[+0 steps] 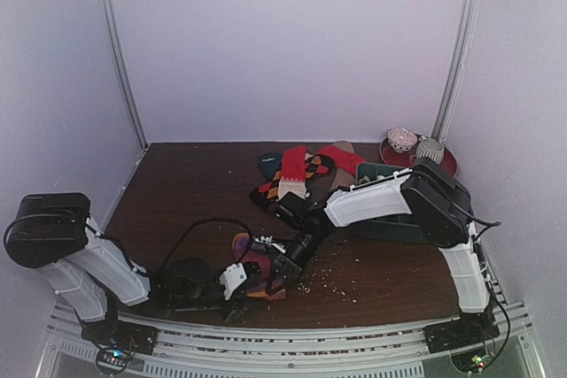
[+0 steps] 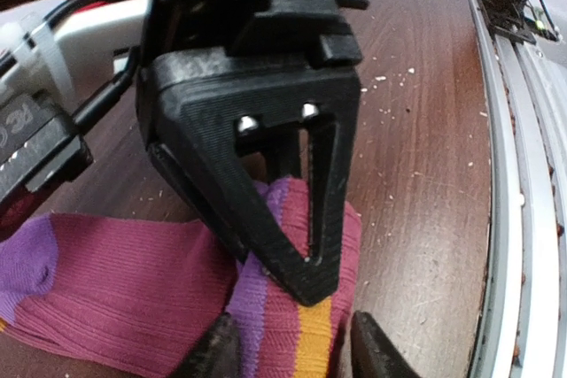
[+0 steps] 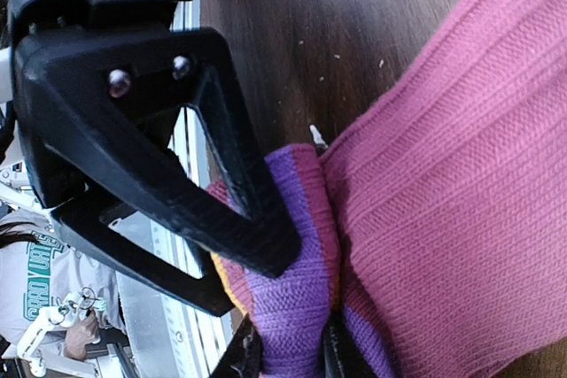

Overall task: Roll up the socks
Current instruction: Roll a pair of socks at the center of the board.

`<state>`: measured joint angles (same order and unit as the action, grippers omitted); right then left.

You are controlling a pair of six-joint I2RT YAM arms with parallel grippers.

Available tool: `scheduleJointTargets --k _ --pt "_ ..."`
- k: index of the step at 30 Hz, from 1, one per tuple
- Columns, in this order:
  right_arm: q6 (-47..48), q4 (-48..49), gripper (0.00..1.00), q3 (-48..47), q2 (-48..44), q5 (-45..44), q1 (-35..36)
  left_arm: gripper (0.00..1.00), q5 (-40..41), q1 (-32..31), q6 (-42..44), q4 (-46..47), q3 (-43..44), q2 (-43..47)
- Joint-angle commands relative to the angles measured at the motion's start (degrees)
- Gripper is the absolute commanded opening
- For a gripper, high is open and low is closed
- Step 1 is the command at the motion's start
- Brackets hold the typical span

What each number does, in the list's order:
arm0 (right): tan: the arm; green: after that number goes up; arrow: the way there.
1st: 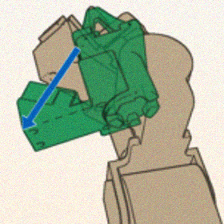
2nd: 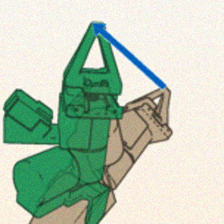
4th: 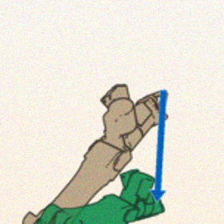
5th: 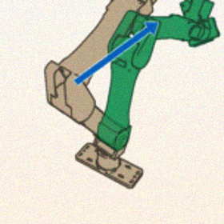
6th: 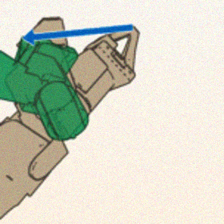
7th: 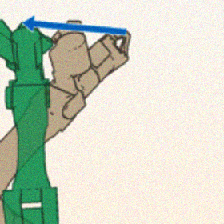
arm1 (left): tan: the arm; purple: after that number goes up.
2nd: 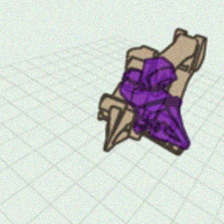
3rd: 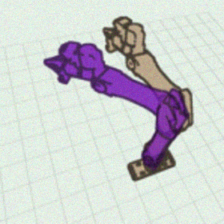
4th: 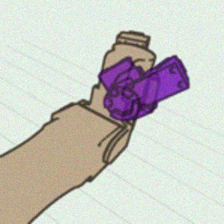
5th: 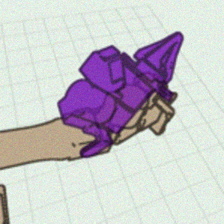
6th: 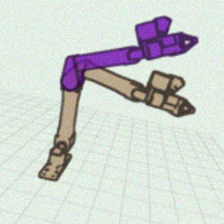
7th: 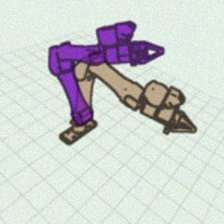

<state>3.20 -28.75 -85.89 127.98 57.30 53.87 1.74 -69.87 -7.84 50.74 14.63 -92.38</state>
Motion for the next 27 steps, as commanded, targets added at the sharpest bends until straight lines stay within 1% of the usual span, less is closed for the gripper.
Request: scheduleJointTargets --k 1,2,3,5,6,8,9,11,12,13,14,15,17,19,20,22,27 --pt "0.49 -6.24 0.21 1.78 4.07 -5.88 -0.18 0.3 0.27 -0.41 -1.24 1.85 0.74 -2.68" --pt "0.51 -6.23 0.21 1.78 4.11 -5.84 -0.23 0.24 0.35 -0.36 -1.67 1.78 0.94 -3.16" --pt "0.46 -6.07 0.21 1.85 4.12 -5.61 -0.23 0.15 0.42 -0.36 -2.12 1.74 1.0 -3.83" --pt "0.53 -5.68 0.21 1.95 3.94 -5.36 -0.17 0.01 0.31 -0.36 -3.24 1.21 1.01 -4.81" --pt "0.7 -5.55 0.21 1.91 3.86 -5.17 -0.22 0.0 0.46 -0.36 -3.92 0.94 0.95 -5.22" --pt "1.24 -4.83 0.27 1.9 3.23 -4.7 -0.18 0.0 0.75 -0.36 -5.6 -0.08 0.82 -5.81" --pt "1.62 -4.22 0.29 2.19 2.5 -4.75 -0.22 0.0 0.98 -0.36 -6.64 -0.92 0.77 -5.8" --pt "1.73 -0.81 0.31 3.61 -0.75 -6.43 -0.32 0.0 1.93 -0.36 -9.63 -2.46 0.31 -5.32" --pt "0.8 2.85 0.31 5.42 -3.47 -8.97 -0.38 0.0 2.37 -0.31 -11.57 -3.36 -0.04 -4.78" --pt "-0.12 8.15 0.31 8.12 -7.19 -11.99 -0.38 0.0 2.78 -0.23 -13.66 -4.36 -0.31 -4.2" --pt "-0.62 13.64 0.31 11.58 -11.26 -17.1 -0.35 0.0 2.49 0.04 -17.04 -6.04 -0.38 -3.66" --pt "-0.61 20.47 0.33 16.12 -16.25 -20.64 -0.12 0.0 1.41 0.46 -19.38 -7.2 -0.39 -3.3" --pt "1.63 34.32 0.41 26.05 -27.64 -26.68 0.87 0.0 -0.79 1.57 -23.72 -10.12 0.04 -3.03" --pt "7.86 46.48 0.5 36.75 -34.73 -31.45 3.26 0.0 -3.45 2.74 -26.98 -12.62 0.66 -3.22" --pt "10.87 50.79 0.53 39.56 -36.76 -33.47 4.54 0.0 -4.67 3.25 -28.68 -13.65 1.0 -3.33" --pt "15.45 53.03 0.55 41.87 -38.16 -36.62 6.72 0.0 -7.99 4.38 -31.43 -14.34 1.23 -3.63" --pt "24.29 48.73 0.55 39.39 -33.5 -38.57 10.03 0.0 -14.21 7.56 -36.72 -13.64 -0.42 -4.47"
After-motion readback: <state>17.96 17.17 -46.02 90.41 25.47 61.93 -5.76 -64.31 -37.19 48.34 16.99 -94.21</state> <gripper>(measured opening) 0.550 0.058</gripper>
